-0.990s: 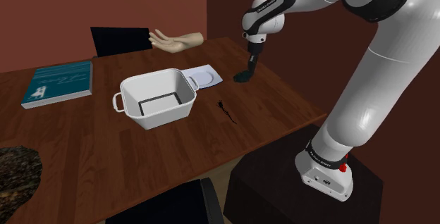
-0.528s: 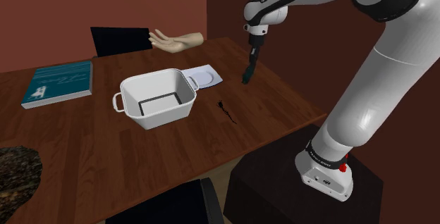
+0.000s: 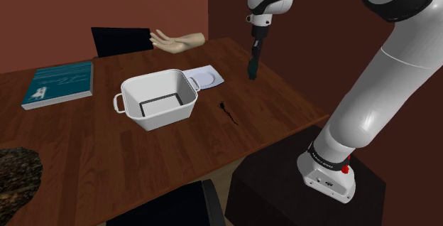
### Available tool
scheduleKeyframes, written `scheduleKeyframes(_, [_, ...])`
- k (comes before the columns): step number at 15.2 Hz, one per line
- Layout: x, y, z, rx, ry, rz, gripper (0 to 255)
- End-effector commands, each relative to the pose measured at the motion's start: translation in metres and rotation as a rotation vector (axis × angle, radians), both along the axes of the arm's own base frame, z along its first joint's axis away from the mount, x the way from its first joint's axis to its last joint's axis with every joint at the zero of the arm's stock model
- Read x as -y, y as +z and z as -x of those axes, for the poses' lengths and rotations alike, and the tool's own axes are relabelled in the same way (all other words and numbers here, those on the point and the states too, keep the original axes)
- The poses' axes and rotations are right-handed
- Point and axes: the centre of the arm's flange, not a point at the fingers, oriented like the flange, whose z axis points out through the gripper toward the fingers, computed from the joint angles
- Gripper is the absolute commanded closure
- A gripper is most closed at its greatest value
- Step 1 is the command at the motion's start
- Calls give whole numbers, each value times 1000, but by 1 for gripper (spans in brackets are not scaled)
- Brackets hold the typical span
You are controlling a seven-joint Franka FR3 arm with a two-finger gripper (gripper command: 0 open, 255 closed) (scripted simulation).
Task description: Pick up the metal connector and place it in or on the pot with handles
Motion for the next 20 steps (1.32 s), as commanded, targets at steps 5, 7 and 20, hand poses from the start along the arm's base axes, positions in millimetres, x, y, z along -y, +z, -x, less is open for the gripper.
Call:
scheduleKeyframes(5, [0, 32, 1, 0, 0, 0, 255])
scheduleKeyframes(7, [0, 43, 1, 0, 0, 0, 255])
scheduleKeyframes(20, [-76, 78, -22, 0, 0, 0, 255])
